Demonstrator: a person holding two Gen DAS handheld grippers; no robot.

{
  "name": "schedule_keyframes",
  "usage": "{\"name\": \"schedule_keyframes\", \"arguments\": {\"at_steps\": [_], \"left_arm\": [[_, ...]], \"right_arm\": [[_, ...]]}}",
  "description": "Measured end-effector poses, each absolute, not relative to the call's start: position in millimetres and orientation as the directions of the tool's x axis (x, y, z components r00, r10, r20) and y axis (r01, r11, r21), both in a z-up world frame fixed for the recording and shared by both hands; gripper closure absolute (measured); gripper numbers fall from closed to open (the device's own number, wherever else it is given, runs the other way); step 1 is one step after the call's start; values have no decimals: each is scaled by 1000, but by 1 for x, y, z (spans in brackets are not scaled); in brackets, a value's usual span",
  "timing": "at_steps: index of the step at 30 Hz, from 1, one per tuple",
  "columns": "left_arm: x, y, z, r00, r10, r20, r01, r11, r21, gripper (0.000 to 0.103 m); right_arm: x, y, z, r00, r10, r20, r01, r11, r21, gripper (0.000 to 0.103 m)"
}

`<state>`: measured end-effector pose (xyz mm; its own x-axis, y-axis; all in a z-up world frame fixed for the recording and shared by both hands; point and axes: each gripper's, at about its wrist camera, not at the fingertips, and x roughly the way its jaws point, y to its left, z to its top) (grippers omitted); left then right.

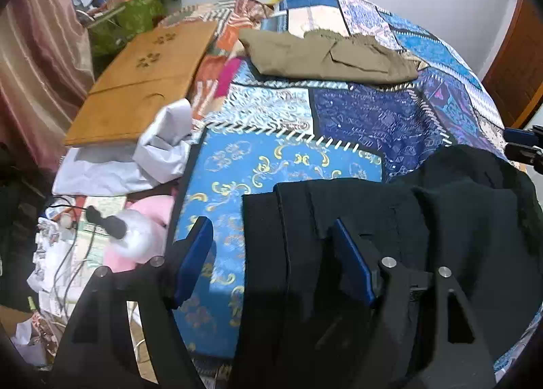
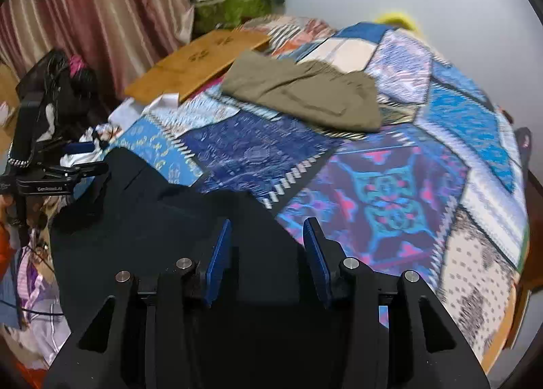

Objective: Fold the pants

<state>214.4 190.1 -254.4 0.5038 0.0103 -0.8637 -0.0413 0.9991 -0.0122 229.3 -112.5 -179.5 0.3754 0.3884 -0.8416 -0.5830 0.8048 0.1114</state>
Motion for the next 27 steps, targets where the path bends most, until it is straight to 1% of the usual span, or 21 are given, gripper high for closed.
{"name": "schedule_keyframes", "arguments": {"at_steps": [3, 5, 6, 8, 9, 10, 11, 12, 13, 16, 19, 24, 25, 27], "left_arm": [[224, 192, -261, 502, -31, -864, -35, 998, -56, 31], [229, 194, -264, 501, -83, -862, -17, 994, -106, 43], [232, 193, -266, 499, -102, -861, -9, 992, -123, 46], [236, 190, -269, 489, -133, -862, 9, 989, -148, 61], [236, 189, -269, 491, -135, -861, 17, 989, -146, 63], [236, 186, -268, 497, -126, -859, 24, 991, -131, 69], [236, 184, -266, 504, -116, -856, 29, 993, -118, 75], [234, 183, -264, 510, -107, -853, 30, 994, -107, 78], [232, 180, -262, 521, -93, -848, 33, 996, -88, 83], [229, 180, -258, 542, -68, -838, 26, 998, -64, 87], [227, 182, -253, 568, 0, -823, -6, 1000, -4, 88], [238, 200, -245, 580, 22, -815, -48, 999, -8, 88], [242, 202, -247, 575, 30, -818, -52, 999, 1, 88], [250, 207, -254, 543, 37, -839, -55, 998, 8, 88]], "right_arm": [[239, -97, -195, 325, 367, -871, -606, 788, 106, 62], [245, -89, -204, 292, 359, -887, -624, 774, 108, 62], [247, -88, -208, 278, 355, -893, -630, 768, 110, 62], [252, -82, -217, 247, 349, -904, -642, 758, 117, 62], [252, -80, -220, 228, 353, -907, -645, 753, 130, 65], [253, -79, -222, 218, 359, -908, -647, 749, 141, 77], [252, -76, -222, 221, 360, -906, -654, 744, 137, 85], [251, -75, -223, 224, 357, -907, -659, 741, 129, 96], [251, -73, -223, 224, 356, -907, -666, 736, 125, 96], [247, -68, -220, 272, 352, -896, -686, 724, 76, 99], [249, -65, -216, 330, 345, -879, -685, 728, 29, 100], [269, -69, -214, 394, 308, -866, -636, 771, -15, 102], [274, -71, -216, 399, 296, -868, -624, 781, -21, 102], [284, -78, -220, 365, 298, -882, -604, 797, 20, 102]]}}
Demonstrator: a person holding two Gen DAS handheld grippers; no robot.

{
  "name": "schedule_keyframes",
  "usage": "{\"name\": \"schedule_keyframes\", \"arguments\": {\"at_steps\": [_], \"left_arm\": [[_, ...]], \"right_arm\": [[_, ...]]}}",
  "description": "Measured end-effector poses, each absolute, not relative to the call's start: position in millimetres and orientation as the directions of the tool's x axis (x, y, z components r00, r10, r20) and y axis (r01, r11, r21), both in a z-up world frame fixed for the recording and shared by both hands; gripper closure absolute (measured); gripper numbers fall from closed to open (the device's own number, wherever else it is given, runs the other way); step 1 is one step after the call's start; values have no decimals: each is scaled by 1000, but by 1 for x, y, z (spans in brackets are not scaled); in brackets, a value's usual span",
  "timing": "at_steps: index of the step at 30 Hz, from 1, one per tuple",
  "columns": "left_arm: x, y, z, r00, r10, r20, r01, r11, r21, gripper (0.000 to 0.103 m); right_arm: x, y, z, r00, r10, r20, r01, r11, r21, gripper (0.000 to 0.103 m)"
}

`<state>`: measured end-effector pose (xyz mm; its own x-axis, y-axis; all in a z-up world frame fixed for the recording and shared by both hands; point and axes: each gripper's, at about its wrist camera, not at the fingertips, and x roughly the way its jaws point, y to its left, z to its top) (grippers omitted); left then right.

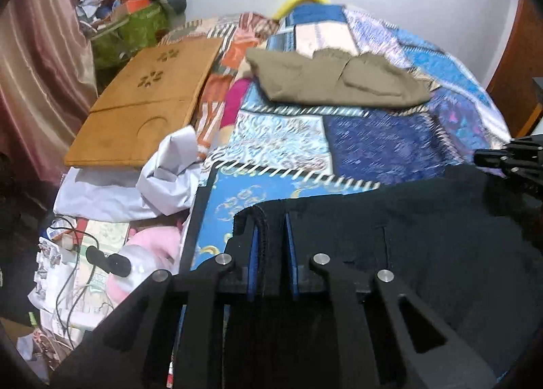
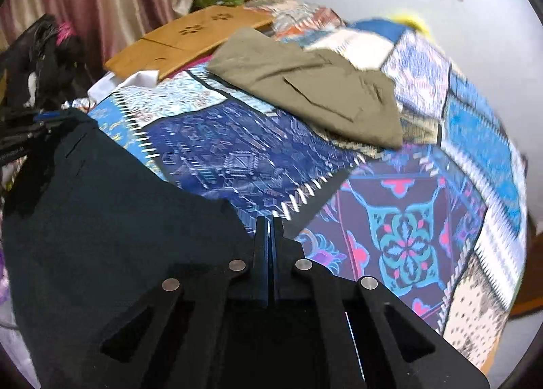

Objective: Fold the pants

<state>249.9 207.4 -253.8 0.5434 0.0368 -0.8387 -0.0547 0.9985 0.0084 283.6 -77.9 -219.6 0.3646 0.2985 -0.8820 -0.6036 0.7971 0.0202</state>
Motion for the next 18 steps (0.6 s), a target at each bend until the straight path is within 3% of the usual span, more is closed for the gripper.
{"name": "schedule_keyframes", "arguments": {"at_steps": [6, 8, 10, 18], "left_arm": [[249, 216, -245, 538, 64, -841, -69, 997, 32, 71], [241, 219, -230, 568, 106, -816, -93, 994, 65, 71], [227, 225, -213, 592, 71, -803, -86, 996, 25, 71], [174, 200, -209, 578, -32, -816, -21, 998, -54, 71]], "right_arm": [[276, -102, -201, 358, 322, -876, -544, 835, 85, 97], [266, -110, -192, 365, 328, -872, -535, 840, 92, 86], [253, -120, -179, 383, 331, -862, -525, 846, 91, 66], [202, -144, -162, 405, 340, -849, -517, 851, 93, 64]]}}
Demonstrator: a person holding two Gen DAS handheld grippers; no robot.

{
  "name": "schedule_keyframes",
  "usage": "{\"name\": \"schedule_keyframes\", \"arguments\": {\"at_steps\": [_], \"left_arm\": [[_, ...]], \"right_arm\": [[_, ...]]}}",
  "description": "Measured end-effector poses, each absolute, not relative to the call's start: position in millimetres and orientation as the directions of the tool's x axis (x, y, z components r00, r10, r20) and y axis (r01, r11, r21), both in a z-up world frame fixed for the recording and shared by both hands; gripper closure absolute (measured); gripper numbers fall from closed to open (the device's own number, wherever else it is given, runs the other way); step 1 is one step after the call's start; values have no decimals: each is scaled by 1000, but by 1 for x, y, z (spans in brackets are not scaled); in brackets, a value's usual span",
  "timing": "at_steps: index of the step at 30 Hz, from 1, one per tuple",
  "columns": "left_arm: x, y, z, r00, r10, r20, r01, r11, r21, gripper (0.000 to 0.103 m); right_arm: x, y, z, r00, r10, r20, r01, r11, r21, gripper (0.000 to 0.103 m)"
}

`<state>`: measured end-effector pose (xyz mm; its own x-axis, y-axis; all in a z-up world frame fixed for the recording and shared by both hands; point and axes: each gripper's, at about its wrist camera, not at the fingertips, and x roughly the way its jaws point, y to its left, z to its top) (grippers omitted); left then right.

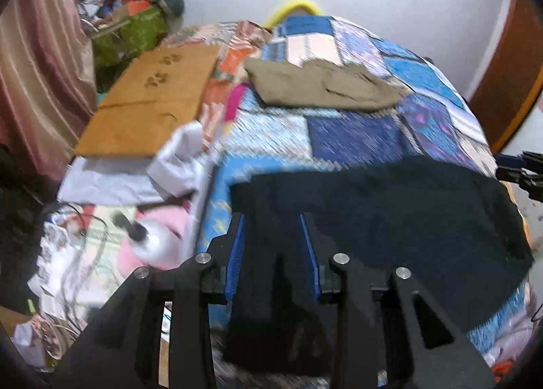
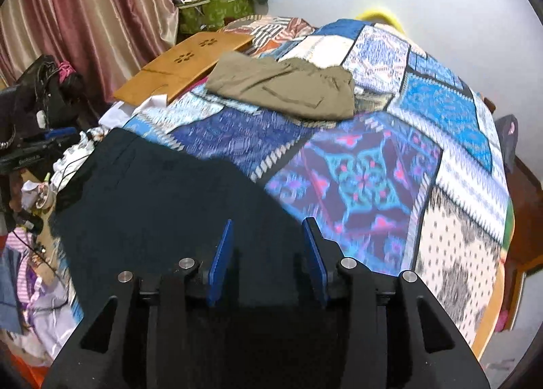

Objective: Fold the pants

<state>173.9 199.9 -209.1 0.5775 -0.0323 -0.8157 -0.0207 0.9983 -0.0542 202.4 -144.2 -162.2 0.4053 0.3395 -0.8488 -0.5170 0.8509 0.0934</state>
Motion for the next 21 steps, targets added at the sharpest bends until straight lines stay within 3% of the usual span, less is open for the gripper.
{"name": "schedule_keyframes", "arguments": {"at_steps": [8, 16, 21], "left_arm": [[138, 169, -276, 478, -5, -878, -12, 1000, -12, 71], [118, 168, -273, 472, 99, -876, -7, 994, 108, 71], [116, 183, -266, 444, 117, -889, -56, 993, 102, 70]], "right_arm": [[143, -161, -203, 337, 296, -894, -527, 846, 81, 64], [98, -216, -196, 361, 312, -879, -473, 874, 116, 62], [80, -263, -195, 383, 270, -883, -368, 922, 122, 61]]}}
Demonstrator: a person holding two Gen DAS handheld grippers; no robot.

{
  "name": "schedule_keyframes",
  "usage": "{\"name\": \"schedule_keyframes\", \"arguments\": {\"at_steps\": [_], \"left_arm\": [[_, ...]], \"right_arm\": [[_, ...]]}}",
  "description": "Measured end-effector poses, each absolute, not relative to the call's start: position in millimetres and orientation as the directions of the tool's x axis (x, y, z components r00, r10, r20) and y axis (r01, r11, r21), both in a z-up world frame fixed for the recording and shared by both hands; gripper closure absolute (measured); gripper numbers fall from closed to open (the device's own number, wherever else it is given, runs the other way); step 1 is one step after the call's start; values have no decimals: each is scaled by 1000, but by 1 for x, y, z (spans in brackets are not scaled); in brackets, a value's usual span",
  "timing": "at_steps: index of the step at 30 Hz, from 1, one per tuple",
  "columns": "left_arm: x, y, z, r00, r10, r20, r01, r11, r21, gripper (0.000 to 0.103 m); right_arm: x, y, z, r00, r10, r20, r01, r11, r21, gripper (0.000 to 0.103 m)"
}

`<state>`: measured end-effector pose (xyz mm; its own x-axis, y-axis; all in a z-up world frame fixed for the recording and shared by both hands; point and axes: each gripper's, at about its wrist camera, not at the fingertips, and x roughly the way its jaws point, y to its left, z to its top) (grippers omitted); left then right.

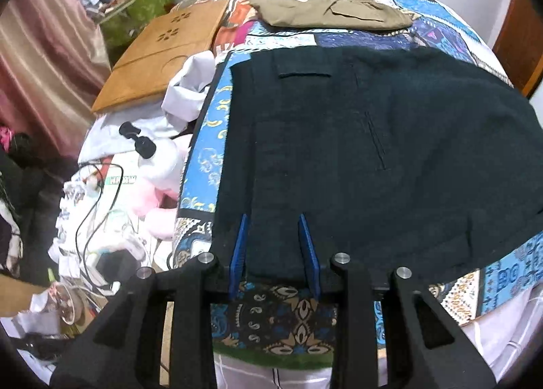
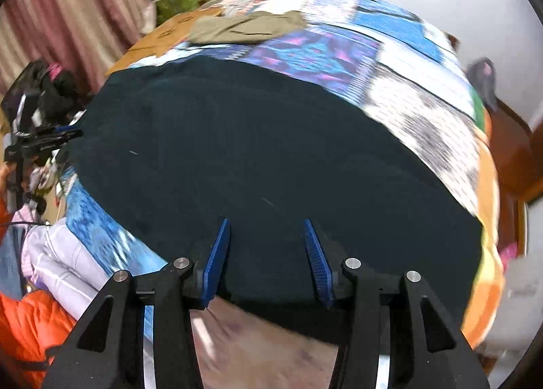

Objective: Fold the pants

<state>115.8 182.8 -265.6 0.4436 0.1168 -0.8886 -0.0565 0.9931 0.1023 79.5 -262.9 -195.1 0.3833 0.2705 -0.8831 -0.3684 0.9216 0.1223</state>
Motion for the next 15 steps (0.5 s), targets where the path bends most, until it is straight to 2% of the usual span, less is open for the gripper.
{"name": "schedule_keyframes", "arguments": {"at_steps": [4, 11, 15], "left_arm": [[117, 172, -245, 472, 143, -870, -69, 990, 126, 70], [125, 110, -217, 526, 16, -850, 49, 998, 49, 70], [122, 63, -214, 526, -73, -848, 154, 988, 10, 70]], "right_arm": [[65, -313, -191, 428, 185, -885, -235, 968, 89, 60], [39, -397, -188, 469, 80, -879, 5, 996, 94, 60], [30, -399, -183, 477, 94, -874, 21, 993, 118, 60]]}}
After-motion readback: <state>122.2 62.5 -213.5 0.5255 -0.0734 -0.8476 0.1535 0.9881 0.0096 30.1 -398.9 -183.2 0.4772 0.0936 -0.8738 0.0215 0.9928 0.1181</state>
